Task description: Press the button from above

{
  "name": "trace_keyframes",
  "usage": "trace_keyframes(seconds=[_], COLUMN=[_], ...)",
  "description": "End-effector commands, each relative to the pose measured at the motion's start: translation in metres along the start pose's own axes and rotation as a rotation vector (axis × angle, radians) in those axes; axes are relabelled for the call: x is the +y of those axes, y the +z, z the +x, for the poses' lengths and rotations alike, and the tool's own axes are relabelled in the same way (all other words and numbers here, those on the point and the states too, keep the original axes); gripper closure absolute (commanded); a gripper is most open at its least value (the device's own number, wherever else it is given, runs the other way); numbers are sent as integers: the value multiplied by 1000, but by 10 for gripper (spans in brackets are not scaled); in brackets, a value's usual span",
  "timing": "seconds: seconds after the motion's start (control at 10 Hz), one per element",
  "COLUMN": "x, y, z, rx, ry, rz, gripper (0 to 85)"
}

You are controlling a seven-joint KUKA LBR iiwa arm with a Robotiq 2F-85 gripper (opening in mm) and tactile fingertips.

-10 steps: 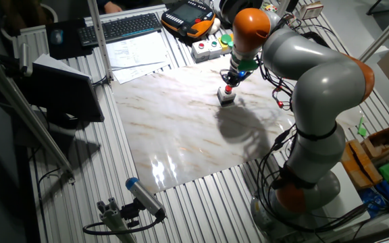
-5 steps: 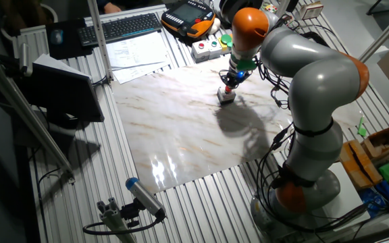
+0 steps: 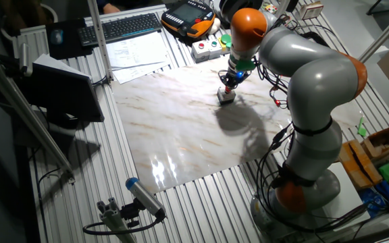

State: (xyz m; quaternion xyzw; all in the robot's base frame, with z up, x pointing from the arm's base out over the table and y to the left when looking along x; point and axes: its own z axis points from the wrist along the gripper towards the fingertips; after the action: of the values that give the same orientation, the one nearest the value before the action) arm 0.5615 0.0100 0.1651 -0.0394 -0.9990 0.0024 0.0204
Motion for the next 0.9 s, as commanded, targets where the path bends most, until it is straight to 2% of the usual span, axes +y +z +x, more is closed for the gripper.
trace_keyframes(seconds=[0.0,0.1,0.4,0.7,0.8], x=[0,0,0,-1,-1], y=[0,0,0,0,1], z=[0,0,0,-1,-2], rx=[0,-2,-35,-28,-33], ry=[-6,-1,4,-42,-59], rz=[0,6,33,12,23], gripper=[843,843,843,843,843])
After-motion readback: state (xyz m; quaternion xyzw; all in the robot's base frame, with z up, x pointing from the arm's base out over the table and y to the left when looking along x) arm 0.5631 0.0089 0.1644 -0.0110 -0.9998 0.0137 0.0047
